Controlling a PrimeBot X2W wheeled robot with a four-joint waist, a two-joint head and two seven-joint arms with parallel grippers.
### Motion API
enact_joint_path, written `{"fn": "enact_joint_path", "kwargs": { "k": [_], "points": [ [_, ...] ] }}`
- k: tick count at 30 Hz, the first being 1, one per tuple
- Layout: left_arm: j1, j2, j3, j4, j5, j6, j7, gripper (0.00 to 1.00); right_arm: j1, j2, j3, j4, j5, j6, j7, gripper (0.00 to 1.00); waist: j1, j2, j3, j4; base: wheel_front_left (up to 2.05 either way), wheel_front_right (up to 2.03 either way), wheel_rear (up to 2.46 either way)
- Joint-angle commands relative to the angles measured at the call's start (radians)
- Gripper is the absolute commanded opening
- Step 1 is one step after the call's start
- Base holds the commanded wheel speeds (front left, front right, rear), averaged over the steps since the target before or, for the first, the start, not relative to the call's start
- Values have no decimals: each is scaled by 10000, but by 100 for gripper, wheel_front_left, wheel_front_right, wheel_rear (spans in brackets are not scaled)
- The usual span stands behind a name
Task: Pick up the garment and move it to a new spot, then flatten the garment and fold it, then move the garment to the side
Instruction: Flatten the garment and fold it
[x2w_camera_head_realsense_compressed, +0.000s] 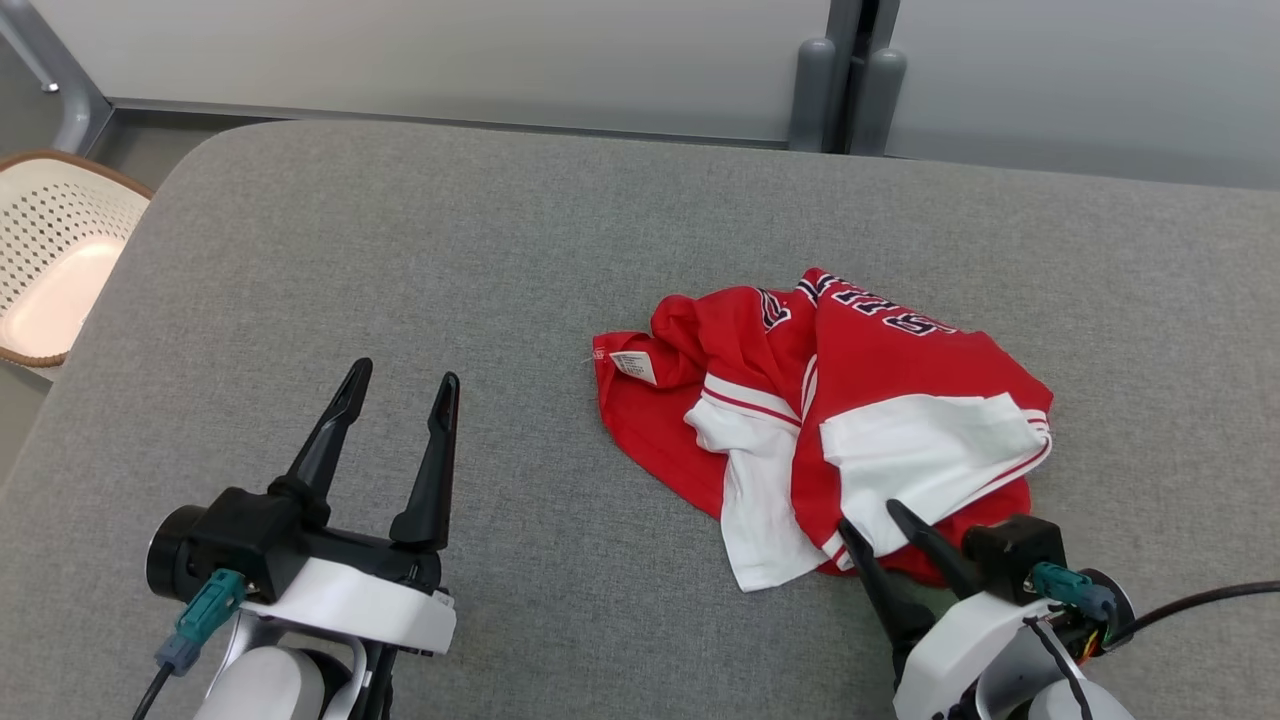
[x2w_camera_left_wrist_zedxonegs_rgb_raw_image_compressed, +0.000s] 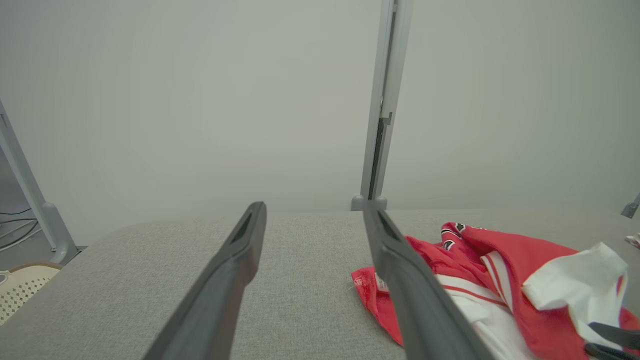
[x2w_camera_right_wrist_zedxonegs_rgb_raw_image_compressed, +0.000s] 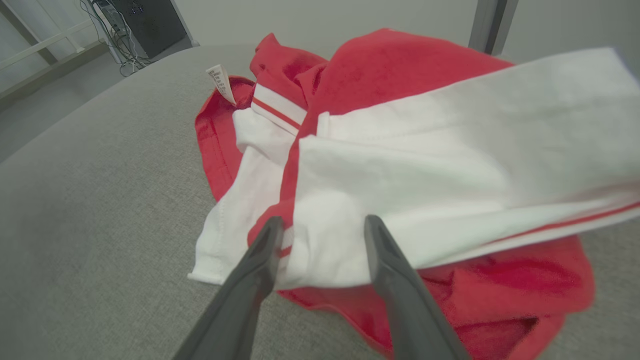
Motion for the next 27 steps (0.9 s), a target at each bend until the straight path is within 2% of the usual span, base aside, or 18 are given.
{"fn": "enact_joint_path", "kwargs": {
  "k": [1, 2, 5, 11, 20, 23, 27],
  "points": [
    [-161, 23, 13, 31, 64, -36, -51, 100, -158, 25, 13, 154, -86, -4, -4, 3, 0, -1, 77, 32, 0, 0, 0],
    [-190, 18, -1, 40, 78, -47, -82, 100, -247, 47, -1, 247, -117, -4, -28, 0, 0, -1, 93, 22, 0, 0, 0],
    [-283, -13, -19, 78, 25, -96, -131, 100, -469, 97, -216, 205, -261, -4, -351, 0, 0, -1, 132, -26, 0, 0, 0],
    [-314, 109, -13, 154, 12, -142, -159, 100, -388, 107, -931, -610, -351, -4, -982, 0, 0, -1, 75, -207, 0, 0, 0],
    [-119, 246, 101, -68, -3, 70, -180, 100, 643, 139, -4028, -1954, -631, -4, -922, 0, 0, -1, 77, -676, 0, 0, 0],
    [-108, 251, 117, -134, -48, 88, -193, 100, 1056, 324, -4965, -1936, -628, -4, -801, 0, 0, -1, 122, -812, 0, 0, 0],
    [-103, 272, 167, -176, -96, 144, -201, 100, 1438, 537, -5683, -1434, -435, -4, -837, 0, 0, -1, 177, -947, 0, 0, 0]
  ]
}}
